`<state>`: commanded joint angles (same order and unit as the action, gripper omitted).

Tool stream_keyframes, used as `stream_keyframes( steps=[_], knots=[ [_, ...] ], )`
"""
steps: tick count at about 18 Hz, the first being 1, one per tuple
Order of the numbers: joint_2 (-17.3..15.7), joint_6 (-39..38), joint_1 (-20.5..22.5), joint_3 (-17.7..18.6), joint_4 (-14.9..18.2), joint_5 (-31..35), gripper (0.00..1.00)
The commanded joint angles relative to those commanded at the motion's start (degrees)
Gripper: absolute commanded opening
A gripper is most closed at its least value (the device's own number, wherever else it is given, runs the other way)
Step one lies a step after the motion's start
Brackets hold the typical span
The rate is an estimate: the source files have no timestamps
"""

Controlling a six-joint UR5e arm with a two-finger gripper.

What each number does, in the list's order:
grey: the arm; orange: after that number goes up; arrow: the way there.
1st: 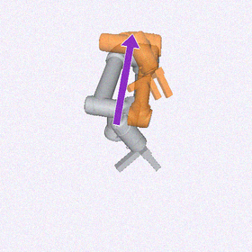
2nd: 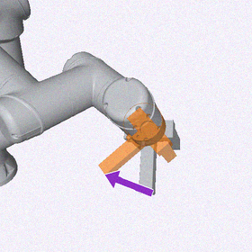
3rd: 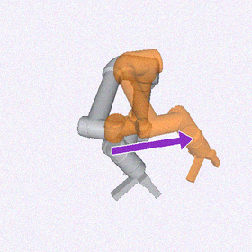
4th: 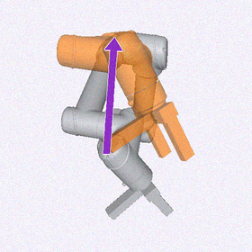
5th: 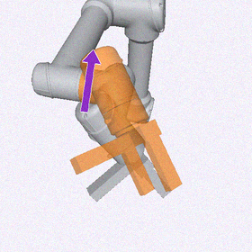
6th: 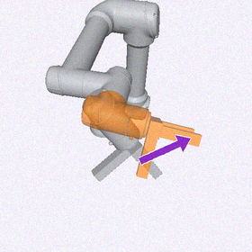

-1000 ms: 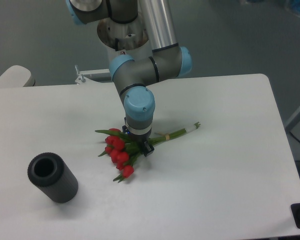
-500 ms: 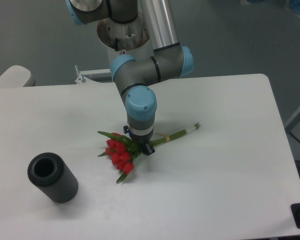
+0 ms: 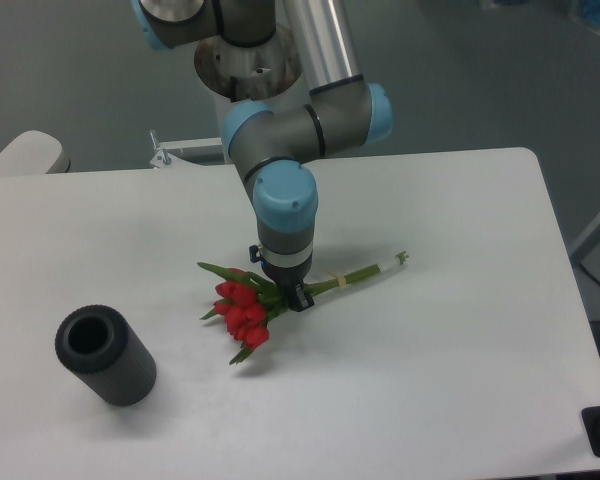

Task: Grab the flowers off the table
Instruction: 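Lift the gripped tulips up off the table toward the black tube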

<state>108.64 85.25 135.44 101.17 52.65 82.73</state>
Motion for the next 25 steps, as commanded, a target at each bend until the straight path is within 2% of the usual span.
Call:
stream_keyframes(
  steps=[7,10,15,18,21,25],
  knots=[
    [-0.97,-1.58,4.21,-6.76,0.87,-19.33,0.32],
    [-1.15,-8.15,4.66,-10.10,1.32,-26.55,0.32],
    [-1.06,-22.03,4.57,-14.85,1.32,-34.20,0.32],
    [-0.97,-28.29,4.92,-15.82,1.23,-37.02,0.32],
    [-1.06,-33.73,5.01,-16.09,1.06,-37.21,0.32],
    [-1.15,-35.95,5.89,-16.27,0.88,-38.00,0.32]
  ],
)
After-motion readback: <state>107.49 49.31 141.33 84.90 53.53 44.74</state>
